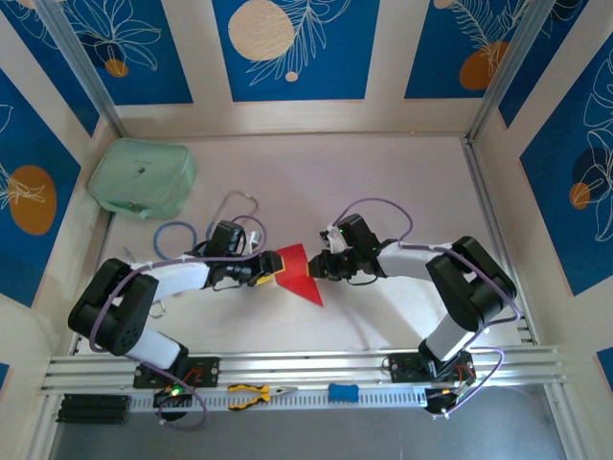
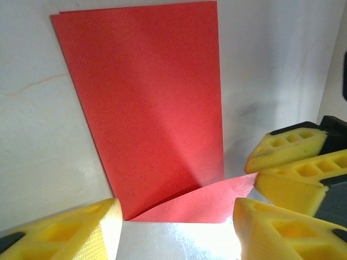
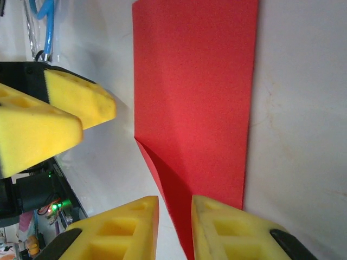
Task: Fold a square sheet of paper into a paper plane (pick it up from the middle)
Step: Fourth fold the wing at the center of the table.
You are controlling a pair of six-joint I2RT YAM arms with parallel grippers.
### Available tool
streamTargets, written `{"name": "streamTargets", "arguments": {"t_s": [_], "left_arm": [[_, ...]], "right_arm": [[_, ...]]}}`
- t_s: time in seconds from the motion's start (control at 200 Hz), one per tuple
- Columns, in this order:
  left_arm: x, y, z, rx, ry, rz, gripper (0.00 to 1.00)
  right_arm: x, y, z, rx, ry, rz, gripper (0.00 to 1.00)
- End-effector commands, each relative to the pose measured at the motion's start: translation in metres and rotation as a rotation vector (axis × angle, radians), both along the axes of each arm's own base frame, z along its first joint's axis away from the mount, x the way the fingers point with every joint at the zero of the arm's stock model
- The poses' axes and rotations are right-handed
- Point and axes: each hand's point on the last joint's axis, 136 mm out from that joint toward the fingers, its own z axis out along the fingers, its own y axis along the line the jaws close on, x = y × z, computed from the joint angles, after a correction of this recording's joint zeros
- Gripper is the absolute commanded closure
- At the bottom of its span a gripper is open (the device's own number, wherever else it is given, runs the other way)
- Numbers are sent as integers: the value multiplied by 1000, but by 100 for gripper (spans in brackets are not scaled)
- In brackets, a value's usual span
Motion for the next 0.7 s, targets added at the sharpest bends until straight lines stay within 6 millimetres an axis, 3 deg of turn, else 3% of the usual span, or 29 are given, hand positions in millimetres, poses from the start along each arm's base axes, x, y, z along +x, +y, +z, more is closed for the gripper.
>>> {"name": "streamTargets", "arguments": {"t_s": [0.0,0.295,0.695], "left_arm": [[2,0,2,-20,8,0,43],[3,5,1,0,6,13,40],[9,-4,5,-44,16,3,36]], "right_arm": [[-4,2,-3,24,23,22,76],[-5,1,7,64,1,22,94],[-7,-8,19,156,-6,3,96]]}}
